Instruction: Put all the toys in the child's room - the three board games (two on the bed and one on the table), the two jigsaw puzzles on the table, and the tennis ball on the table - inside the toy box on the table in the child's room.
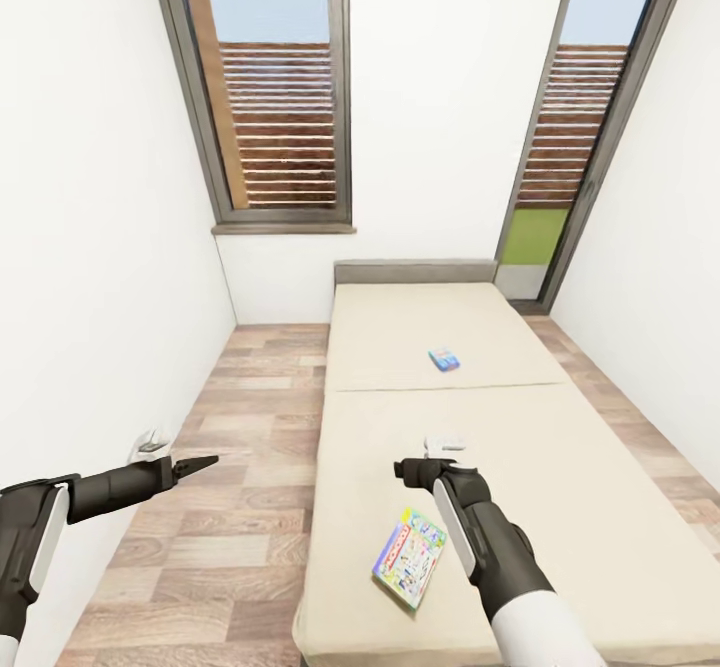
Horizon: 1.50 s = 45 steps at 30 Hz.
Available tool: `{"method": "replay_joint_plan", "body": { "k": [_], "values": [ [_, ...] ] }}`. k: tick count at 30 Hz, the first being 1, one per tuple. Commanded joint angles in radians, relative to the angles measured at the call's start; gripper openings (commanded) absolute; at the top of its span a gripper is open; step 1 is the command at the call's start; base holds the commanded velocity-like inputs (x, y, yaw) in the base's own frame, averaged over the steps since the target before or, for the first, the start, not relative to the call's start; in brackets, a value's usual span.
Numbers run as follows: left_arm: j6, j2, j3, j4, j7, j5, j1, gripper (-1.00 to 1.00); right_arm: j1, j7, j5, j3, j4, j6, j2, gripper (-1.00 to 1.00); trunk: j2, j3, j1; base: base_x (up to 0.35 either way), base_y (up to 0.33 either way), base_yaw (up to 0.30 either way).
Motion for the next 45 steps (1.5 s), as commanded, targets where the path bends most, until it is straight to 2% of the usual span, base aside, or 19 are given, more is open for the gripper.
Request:
{"method": "replay_joint_plan", "body": {
  "k": [1,20,24,28,32,45],
  "values": [
    [0.009,0.0,0.001,0.0,-0.002,0.002,-0.001,1.0,-0.002,-0.009,-0.007,0.002,0.002,0.003,0.0,1.0,-0.002,-0.004,0.001,0.087,0.077,0.0],
    [0.007,0.0,0.0,0.0,-0.001,0.002,-0.001,1.0,-0.006,-0.009,-0.008,0.0,0.029,-0.027,0.001,1.0,-0.002,-0.035,0.001,0.056,0.043,0.0],
    [0.007,0.0,0.0,0.0,-0.001,0.002,-0.001,1.0,-0.023,-0.009,-0.008,0.0,0.069,-0.049,0.001,1.0,-0.002,-0.041,0.001,0.006,0.004,0.0],
    [0.007,-0.001,-0.001,0.0,0.001,0.002,-0.001,1.0,-0.079,-0.009,-0.007,0.0,0.211,-0.128,0.0,1.0,-0.002,-0.048,0.001,0.001,0.001,0.0],
    [0.007,0.0,-0.001,0.0,0.002,0.002,-0.001,1.0,-0.106,-0.009,-0.007,0.0,0.27,-0.162,0.0,1.0,-0.002,-0.055,0.001,0.0,0.0,0.0],
    [0.006,-0.002,-0.007,0.005,0.008,-0.001,0.002,1.0,-0.115,-0.013,-0.008,0.0,0.29,-0.17,0.001,1.0,-0.002,-0.076,0.001,0.0,0.0,0.0]
  ]
}}
